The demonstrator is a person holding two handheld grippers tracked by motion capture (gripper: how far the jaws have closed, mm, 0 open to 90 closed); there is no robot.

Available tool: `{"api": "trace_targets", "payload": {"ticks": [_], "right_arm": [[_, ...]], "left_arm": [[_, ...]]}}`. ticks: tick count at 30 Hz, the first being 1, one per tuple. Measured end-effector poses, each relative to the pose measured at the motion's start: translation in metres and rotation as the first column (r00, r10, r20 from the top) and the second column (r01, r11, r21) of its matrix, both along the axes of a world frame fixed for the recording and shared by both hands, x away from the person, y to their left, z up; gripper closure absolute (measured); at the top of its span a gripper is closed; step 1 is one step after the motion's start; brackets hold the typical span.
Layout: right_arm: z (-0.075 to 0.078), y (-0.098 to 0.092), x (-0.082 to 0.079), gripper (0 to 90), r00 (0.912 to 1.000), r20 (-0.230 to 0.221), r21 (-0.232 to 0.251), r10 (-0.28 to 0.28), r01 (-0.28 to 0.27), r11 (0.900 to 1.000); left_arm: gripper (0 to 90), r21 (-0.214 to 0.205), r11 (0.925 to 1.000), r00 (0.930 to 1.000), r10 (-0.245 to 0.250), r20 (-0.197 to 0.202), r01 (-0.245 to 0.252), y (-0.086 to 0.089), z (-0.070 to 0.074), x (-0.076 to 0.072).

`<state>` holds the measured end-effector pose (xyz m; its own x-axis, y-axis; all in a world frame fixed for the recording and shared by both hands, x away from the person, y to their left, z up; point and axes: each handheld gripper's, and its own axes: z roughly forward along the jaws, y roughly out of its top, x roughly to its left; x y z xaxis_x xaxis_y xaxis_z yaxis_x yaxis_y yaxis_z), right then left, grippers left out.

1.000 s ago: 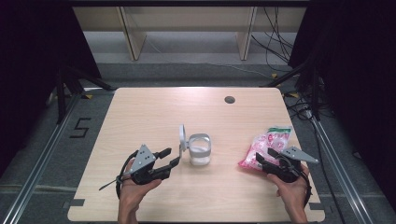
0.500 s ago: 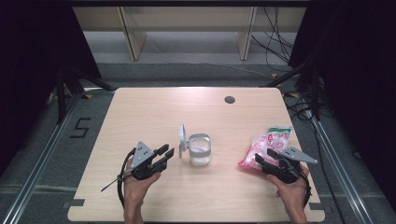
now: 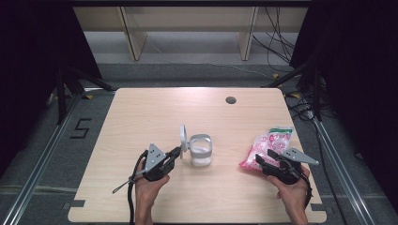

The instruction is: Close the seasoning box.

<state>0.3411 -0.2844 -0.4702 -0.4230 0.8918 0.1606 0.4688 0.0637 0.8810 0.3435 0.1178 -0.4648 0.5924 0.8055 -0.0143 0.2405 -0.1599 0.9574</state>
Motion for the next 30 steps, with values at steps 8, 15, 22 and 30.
{"api": "trace_targets", "payload": {"ticks": [8, 15, 22, 30], "right_arm": [[0.001, 0.003, -0.004, 42.2, 0.9995, -0.03, 0.005, 0.011, -0.011, 0.9999], [0.002, 0.011, -0.009, 41.8, 0.9994, -0.007, -0.001, 0.035, -0.035, 0.9994], [0.001, 0.015, -0.012, 41.7, 0.9984, 0.0, -0.006, 0.056, -0.056, 0.9984], [0.001, 0.017, -0.015, 41.7, 0.9981, 0.009, -0.02, 0.061, -0.061, 0.9979]], "left_arm": [[87.9, 0.002, 0.9995, 0.9993, 0.032, 0.019, -0.032, 0.002, 0.006, 0.005], [88.4, 0.013, 0.9998, 0.9997, 0.017, 0.017, -0.018, -0.002, 0.011, 0.008], [88.9, 0.028, 0.9995, 0.9996, 0.013, 0.024, -0.014, -0.001, 0.022, 0.01], [88.4, 0.034, 0.9994, 0.9993, 0.0, 0.038, -0.001, -0.005, 0.024, 0.011]]}}
